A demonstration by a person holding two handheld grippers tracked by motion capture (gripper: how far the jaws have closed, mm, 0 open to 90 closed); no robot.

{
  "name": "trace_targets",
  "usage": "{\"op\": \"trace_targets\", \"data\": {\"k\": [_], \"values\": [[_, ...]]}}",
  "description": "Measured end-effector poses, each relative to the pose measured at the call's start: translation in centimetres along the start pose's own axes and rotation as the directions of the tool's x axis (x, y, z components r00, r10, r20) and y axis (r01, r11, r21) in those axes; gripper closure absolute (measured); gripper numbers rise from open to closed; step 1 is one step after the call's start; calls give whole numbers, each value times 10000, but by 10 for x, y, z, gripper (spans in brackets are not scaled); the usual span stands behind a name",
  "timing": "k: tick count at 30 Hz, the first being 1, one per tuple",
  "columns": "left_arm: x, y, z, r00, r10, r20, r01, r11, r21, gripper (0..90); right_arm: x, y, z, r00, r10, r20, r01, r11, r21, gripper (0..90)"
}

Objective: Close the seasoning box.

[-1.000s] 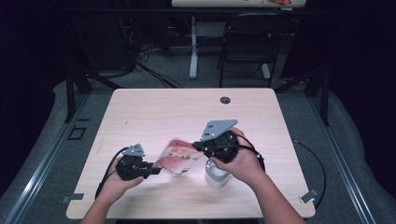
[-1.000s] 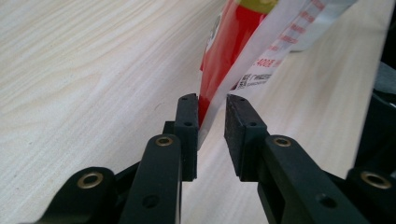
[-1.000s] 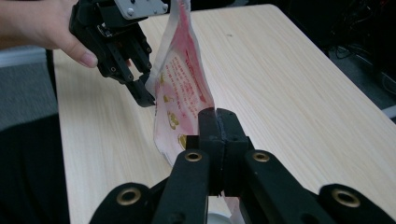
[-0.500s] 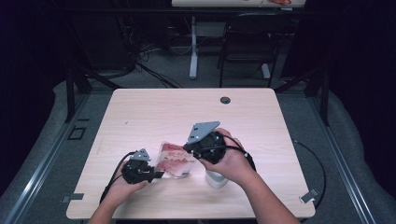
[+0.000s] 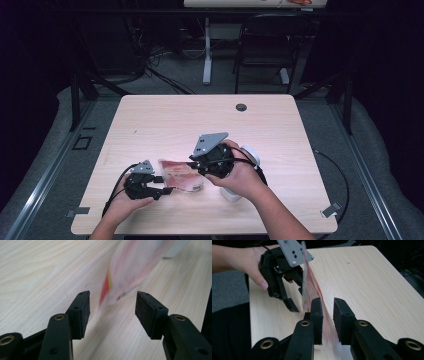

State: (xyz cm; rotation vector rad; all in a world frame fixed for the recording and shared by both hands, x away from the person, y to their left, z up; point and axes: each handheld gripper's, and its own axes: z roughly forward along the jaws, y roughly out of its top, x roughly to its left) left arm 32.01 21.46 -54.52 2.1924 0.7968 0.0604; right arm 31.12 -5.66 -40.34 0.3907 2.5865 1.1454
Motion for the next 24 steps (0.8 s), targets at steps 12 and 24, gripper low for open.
{"op": "trace_targets", "data": {"k": [12, 24], "values": [[0, -13, -16, 9995, -90, -315, 84, 9997, -208, 463, -16, -21, -49, 9878, 1554, -113, -1539, 9613, -2287, 687], [2, -23, -29, 9979, -425, -493, 400, 9979, -507, 489, -56, -95, -100, 8895, 3660, 2734, -2870, 9134, -2888, 900]]}}
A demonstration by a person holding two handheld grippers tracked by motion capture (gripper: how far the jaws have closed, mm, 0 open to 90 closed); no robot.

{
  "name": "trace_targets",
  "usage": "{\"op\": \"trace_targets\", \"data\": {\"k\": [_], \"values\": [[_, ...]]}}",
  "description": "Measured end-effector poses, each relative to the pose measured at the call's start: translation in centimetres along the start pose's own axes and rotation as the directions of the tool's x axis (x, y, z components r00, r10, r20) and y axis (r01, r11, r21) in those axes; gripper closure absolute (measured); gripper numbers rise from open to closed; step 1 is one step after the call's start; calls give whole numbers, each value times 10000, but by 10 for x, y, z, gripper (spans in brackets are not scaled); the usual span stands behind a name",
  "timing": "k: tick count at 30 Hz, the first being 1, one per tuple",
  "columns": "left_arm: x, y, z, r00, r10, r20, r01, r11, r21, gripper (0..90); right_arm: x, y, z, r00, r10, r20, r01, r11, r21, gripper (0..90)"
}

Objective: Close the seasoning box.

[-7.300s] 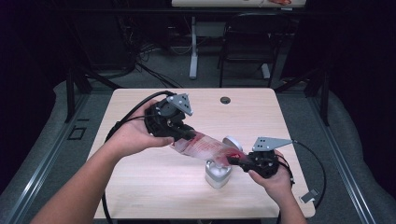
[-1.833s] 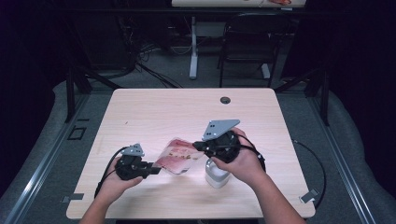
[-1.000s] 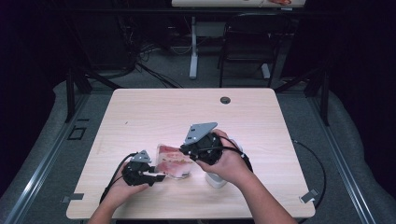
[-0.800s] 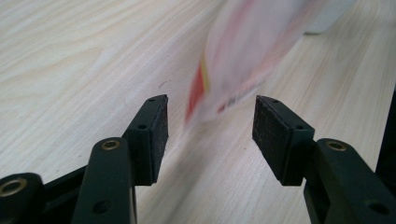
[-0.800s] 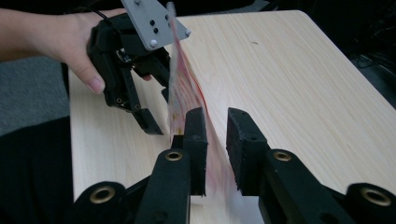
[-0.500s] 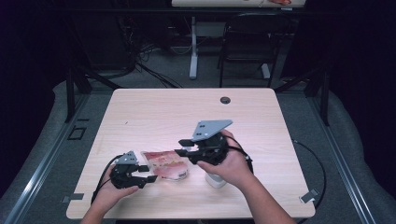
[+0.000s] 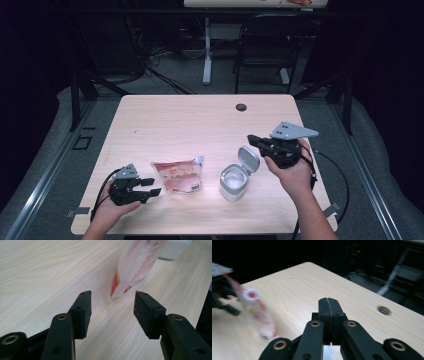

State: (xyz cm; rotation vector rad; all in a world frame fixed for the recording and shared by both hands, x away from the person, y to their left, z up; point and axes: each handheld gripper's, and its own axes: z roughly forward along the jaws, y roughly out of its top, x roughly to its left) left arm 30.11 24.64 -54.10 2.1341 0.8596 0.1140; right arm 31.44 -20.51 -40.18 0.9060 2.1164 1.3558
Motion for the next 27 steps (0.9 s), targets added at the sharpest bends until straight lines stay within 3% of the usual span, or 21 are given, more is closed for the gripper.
{"op": "trace_targets", "data": {"k": [2, 8, 15, 23, 27], "values": [[1, -1, 0, 10000, -14, -7, 14, 10000, -8, 495, -10, -9, -2, 9984, 302, 468, -309, 9994, 145, 900], [4, -6, -4, 9997, -177, -187, 176, 9998, -63, 500, -22, -41, 2, 9938, 965, 554, -1002, 9927, 677, 900], [6, -9, -6, 9988, -320, -370, 316, 9994, -122, 500, -12, -66, 6, 9891, 1473, -35, -1466, 9862, 765, 900], [9, -14, -12, 9966, -588, -582, 570, 9979, -320, 500, 6, -81, 3, 9752, 1874, -1181, -1823, 9818, 528, 898], [13, -17, -15, 9934, -790, -835, 748, 9959, -515, 499, 11, -90, 0, 9771, 1798, -1134, -1761, 9835, 419, 841]]}}
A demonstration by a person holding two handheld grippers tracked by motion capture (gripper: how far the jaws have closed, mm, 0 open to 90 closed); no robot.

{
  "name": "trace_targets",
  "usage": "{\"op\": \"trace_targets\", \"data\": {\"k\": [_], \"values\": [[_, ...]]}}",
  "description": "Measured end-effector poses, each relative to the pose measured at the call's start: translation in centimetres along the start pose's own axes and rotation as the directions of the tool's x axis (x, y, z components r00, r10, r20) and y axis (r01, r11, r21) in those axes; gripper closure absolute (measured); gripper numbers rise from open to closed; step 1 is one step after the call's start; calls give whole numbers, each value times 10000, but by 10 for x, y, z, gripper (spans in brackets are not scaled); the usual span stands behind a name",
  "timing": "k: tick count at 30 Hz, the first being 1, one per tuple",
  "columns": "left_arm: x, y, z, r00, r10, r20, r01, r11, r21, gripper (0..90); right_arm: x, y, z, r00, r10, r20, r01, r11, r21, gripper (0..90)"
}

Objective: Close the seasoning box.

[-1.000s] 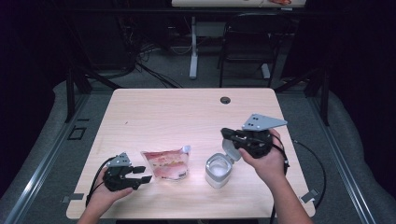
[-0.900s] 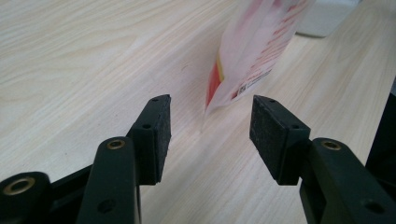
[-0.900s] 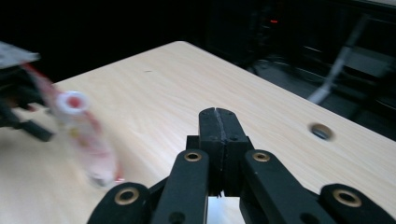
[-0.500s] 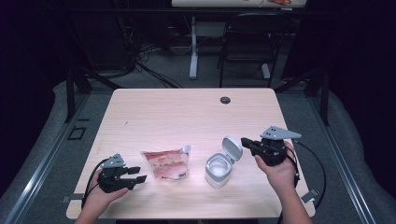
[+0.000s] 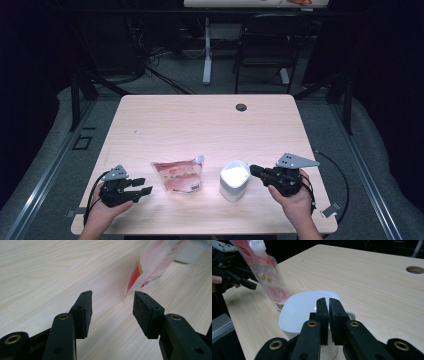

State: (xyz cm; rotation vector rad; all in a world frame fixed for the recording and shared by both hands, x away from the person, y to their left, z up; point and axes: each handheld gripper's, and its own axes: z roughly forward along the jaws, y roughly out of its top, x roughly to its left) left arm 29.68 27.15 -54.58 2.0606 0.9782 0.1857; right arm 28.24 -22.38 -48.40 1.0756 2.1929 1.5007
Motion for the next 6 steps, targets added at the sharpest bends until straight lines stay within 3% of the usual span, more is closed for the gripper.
{"op": "trace_targets", "data": {"k": [4, 6], "values": [[7, -3, -2, 9988, -370, -313, 362, 9991, -236, 490, -9, -14, -8, 9986, 109, 525, -100, 9998, -167, 708], [10, -4, -4, 9974, -527, -496, 509, 9980, -369, 478, -17, -23, -14, 9955, 482, 810, -458, 9985, -308, 598]]}}
